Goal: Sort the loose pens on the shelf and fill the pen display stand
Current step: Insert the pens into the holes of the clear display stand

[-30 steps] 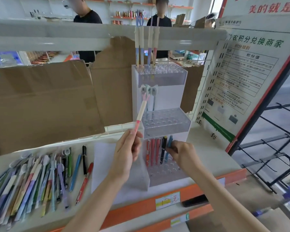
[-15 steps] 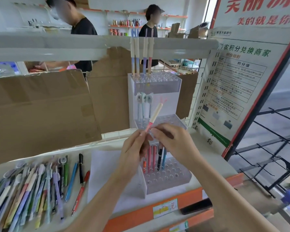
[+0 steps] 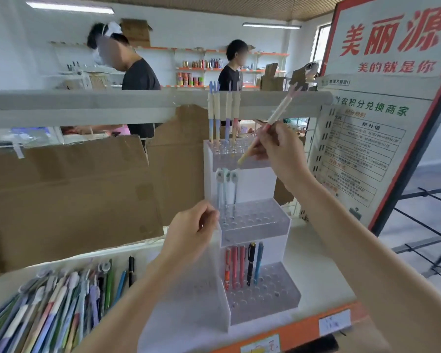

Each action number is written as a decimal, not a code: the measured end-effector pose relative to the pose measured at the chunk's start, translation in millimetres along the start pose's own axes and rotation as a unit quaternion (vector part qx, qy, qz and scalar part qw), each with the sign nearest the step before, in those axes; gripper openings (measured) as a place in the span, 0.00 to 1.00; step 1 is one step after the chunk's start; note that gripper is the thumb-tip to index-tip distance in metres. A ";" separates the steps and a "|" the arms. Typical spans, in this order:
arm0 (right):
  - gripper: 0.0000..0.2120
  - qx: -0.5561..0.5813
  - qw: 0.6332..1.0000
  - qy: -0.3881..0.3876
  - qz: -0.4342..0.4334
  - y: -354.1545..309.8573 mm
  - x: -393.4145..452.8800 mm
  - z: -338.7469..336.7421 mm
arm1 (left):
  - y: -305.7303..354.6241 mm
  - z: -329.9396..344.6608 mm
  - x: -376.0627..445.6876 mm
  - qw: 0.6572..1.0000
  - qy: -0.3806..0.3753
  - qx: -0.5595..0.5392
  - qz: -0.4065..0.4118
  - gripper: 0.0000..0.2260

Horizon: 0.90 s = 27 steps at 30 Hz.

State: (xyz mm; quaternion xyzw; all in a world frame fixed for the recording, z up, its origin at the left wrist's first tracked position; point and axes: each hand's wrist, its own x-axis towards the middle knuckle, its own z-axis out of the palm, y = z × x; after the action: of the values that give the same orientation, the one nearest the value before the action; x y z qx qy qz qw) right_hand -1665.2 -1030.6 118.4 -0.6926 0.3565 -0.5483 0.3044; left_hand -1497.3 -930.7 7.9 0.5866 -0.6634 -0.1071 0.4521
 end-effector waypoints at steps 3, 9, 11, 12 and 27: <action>0.02 -0.025 0.999 0.022 -0.016 -1.7 29.7 1.9 | 0.8 -8.4 10.4 0.997 0.026 0.070 -0.009 0.09; 0.04 -0.098 0.995 0.011 0.006 7.8 64.6 14.3 | 0.7 -13.0 23.3 0.989 0.034 0.142 -0.025 0.07; 0.06 -0.110 0.994 -0.004 0.020 11.8 69.5 19.7 | -2.0 -12.3 24.1 0.987 0.037 0.155 -0.015 0.07; 0.06 -0.117 0.993 -0.006 0.019 13.4 71.3 21.5 | -3.9 -11.9 24.2 0.987 0.035 0.154 -0.011 0.07; 0.11 -0.271 0.961 -0.044 0.013 25.1 86.3 28.9 | -21.3 1.7 28.1 0.984 -0.029 0.167 0.051 0.06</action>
State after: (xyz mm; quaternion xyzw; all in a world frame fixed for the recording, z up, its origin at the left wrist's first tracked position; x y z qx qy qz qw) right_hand -1628.5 -1115.2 138.6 -0.7678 0.4872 -0.3961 0.1275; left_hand -1481.2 -962.1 5.9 0.6161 -0.7137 0.0117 0.3331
